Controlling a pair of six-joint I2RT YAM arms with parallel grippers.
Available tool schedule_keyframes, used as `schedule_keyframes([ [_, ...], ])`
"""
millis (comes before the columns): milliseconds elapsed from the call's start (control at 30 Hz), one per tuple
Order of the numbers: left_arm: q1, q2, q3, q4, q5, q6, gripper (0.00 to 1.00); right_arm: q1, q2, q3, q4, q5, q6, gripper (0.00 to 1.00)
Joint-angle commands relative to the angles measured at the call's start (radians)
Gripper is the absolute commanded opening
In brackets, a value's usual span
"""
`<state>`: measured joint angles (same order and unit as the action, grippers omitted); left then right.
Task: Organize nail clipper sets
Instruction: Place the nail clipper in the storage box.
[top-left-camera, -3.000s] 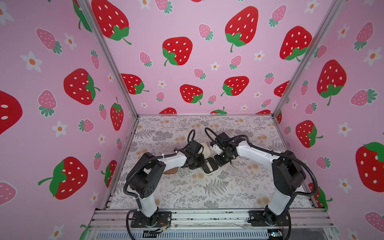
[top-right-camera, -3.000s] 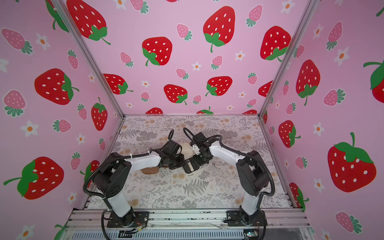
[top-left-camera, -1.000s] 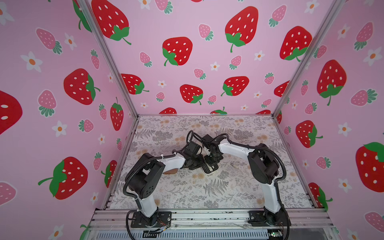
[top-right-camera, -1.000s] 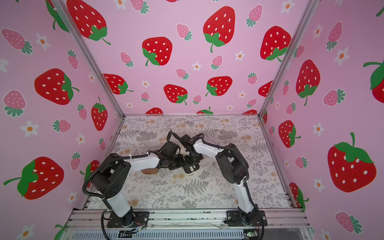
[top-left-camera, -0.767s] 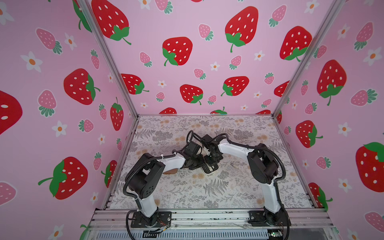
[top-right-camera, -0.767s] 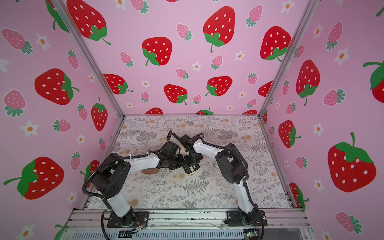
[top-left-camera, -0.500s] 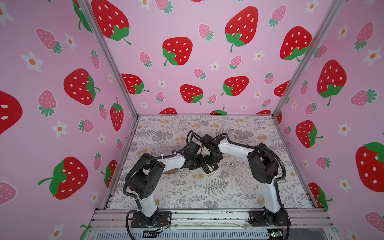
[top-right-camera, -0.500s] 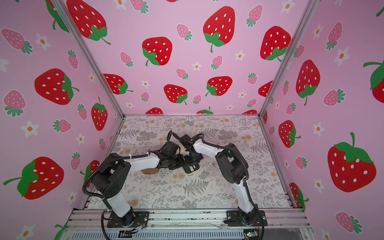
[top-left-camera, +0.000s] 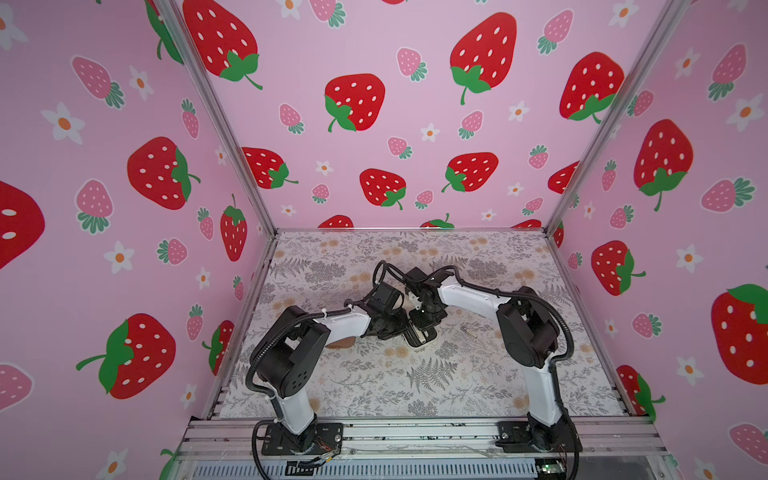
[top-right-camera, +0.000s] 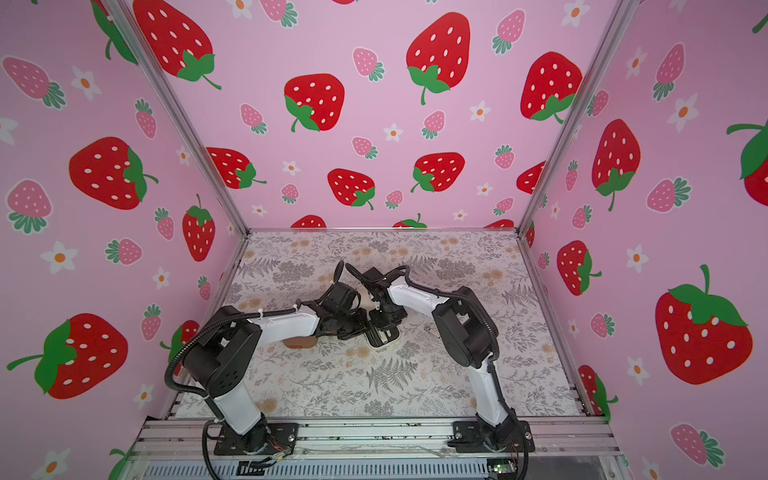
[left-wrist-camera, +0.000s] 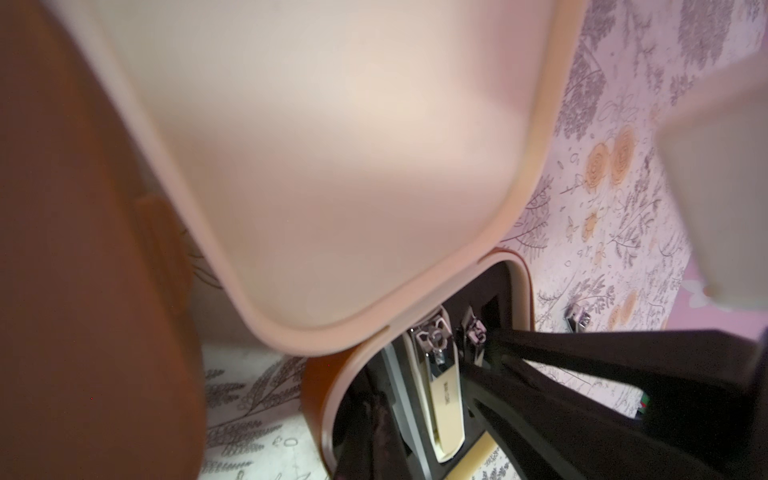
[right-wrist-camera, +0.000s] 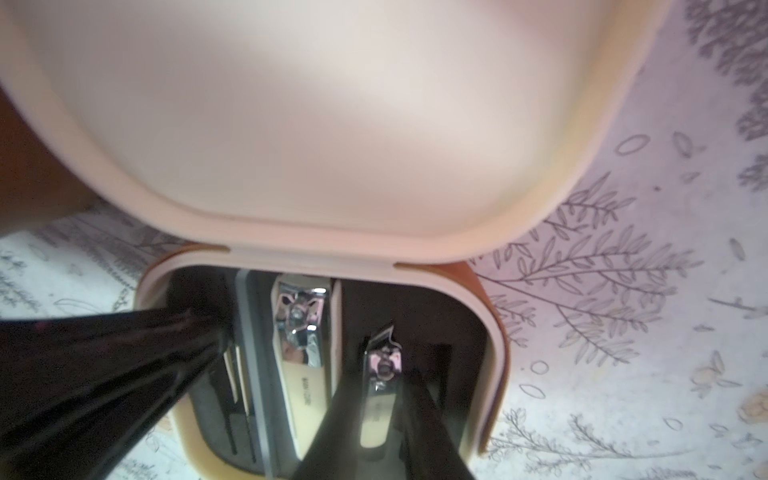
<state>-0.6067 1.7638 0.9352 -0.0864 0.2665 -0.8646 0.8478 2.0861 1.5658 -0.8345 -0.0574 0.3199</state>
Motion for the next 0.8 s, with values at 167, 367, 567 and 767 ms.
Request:
schedule_keyframes([
  [167, 0.004, 0.029, 0.004, -0.039, -0.002, -0.002, 0.0, -0.003, -0.086, 0.032, -0.029, -0.019, -0.005, 0.25],
  [367, 0.004, 0.031, 0.004, -0.037, 0.001, -0.002, 0.0, -0.003, -0.074, 0.031, -0.028, -0.022, -0.005, 0.19],
  [567, 0.004, 0.033, 0.004, -0.036, 0.004, -0.002, 0.0, -0.003, -0.03, 0.024, -0.019, -0.036, -0.006, 0.1],
  [767, 0.004, 0.034, 0.005, -0.038, 0.006, -0.003, 0.0, -0.006, 0.02, 0.004, 0.004, -0.05, 0.002, 0.05],
])
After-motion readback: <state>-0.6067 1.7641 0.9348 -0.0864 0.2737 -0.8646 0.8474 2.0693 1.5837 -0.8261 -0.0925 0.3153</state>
